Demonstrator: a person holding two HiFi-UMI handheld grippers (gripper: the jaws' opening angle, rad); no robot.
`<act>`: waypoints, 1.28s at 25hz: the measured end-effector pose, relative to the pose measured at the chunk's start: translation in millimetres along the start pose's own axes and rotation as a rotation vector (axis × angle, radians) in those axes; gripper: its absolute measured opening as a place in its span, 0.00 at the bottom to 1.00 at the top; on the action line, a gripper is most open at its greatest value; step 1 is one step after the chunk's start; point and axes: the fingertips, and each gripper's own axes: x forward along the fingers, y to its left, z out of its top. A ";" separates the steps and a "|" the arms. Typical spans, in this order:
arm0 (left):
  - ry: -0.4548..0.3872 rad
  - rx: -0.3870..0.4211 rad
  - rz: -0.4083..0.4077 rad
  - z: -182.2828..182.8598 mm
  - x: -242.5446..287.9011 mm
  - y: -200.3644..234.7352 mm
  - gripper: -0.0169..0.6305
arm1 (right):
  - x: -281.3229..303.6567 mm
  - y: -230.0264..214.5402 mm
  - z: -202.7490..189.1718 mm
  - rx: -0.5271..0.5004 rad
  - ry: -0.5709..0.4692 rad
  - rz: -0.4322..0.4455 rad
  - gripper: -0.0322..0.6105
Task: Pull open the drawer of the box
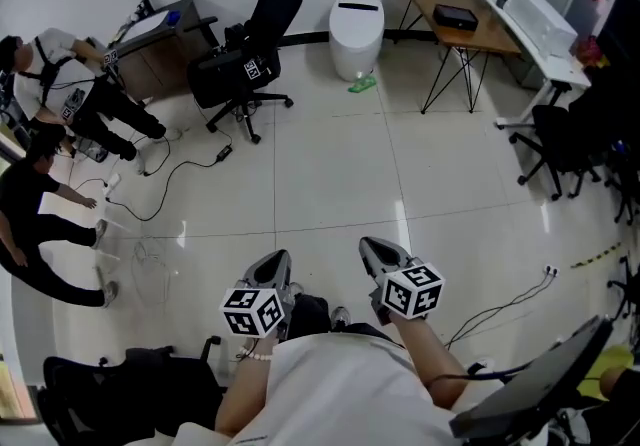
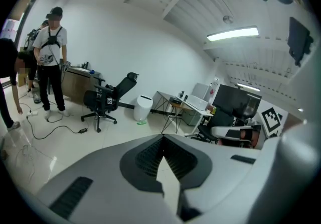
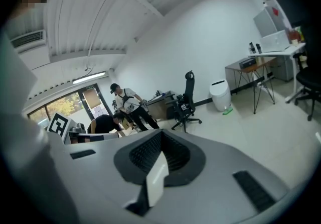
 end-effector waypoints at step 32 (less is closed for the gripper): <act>0.115 0.157 -0.381 165.7 283.9 -45.3 0.03 | 77.9 -196.9 166.1 0.151 -0.206 -0.335 0.03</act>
